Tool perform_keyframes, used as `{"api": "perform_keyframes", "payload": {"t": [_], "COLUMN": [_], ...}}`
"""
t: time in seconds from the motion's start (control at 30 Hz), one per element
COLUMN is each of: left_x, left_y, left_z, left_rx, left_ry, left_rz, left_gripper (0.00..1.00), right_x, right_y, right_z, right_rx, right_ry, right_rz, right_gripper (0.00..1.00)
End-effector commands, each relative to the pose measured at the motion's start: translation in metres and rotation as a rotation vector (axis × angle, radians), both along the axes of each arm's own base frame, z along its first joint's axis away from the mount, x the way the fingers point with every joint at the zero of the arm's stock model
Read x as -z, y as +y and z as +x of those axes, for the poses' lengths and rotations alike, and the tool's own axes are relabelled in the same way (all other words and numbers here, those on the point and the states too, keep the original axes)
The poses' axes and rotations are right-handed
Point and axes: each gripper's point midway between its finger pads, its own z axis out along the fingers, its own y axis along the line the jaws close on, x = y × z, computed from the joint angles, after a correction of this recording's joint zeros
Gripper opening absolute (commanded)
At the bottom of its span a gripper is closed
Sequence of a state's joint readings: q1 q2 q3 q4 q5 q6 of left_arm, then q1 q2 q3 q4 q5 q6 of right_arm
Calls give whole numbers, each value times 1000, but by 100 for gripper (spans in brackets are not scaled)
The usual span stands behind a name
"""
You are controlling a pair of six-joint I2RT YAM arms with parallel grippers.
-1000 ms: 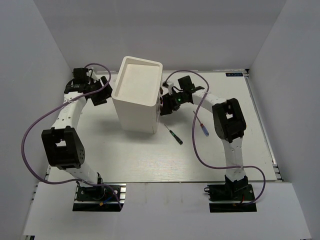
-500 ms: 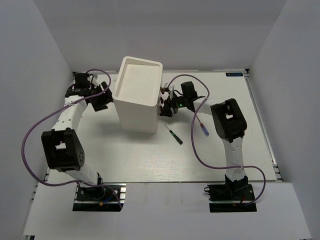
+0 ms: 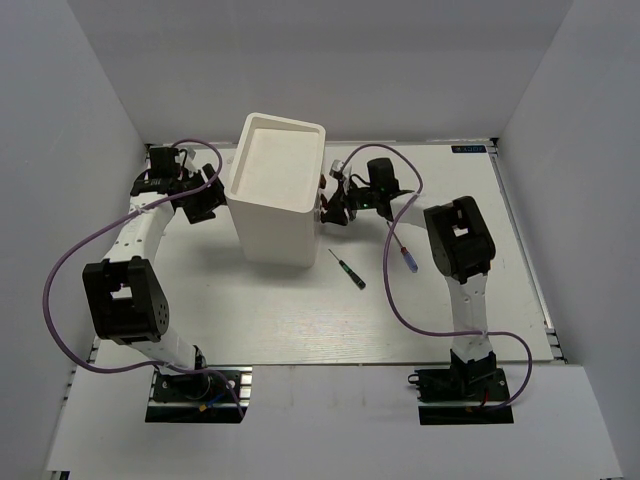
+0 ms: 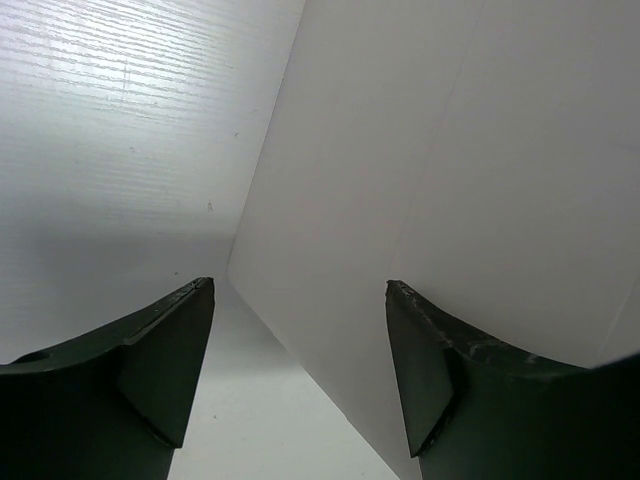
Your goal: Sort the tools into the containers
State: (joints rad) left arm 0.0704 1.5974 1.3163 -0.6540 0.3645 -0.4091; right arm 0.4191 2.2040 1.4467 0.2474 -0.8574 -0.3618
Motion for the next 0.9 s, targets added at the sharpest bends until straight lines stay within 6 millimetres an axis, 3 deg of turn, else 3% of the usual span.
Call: {"api": "perform_keyframes", "payload": {"t": [0.0,0.03,0.13,0.3,0.37,0.47,0.67,0.87], "left_x": [-19,-19,-19,-24,-25,-24,-29,-31], "left_y": [-17,-17,-17,-16,-11,-8,-1,11], "left_z": [-10,-10,-10,-10,-9,-7,-5,-3], "left_rx": [50,50,50,43,17,-15,-67,-120], "left_ry": [-37,-37,-37,-38,-43,-35,-51,-48], "left_rz": [-55,-55,-55,-47,-29,-25,-25,10], "left_gripper": [80,80,80,81,81,81,82,83], "right_x": [-20,-23,-20,-20,-28,-15,0,4], "right_y": [18,19,20,17,13,-1,-52,-95], "right_z": [1,3,4,2,7,16,46,47], "right_rx": [-109,-116,-119,-117,-86,-11,208,292], "right_ry": [-86,-90,-84,-86,-113,-138,-186,-137], "right_rz": [84,90,95,97,89,17,-180,-224], "right_gripper": [47,34,14,0,0,0,0,0]}}
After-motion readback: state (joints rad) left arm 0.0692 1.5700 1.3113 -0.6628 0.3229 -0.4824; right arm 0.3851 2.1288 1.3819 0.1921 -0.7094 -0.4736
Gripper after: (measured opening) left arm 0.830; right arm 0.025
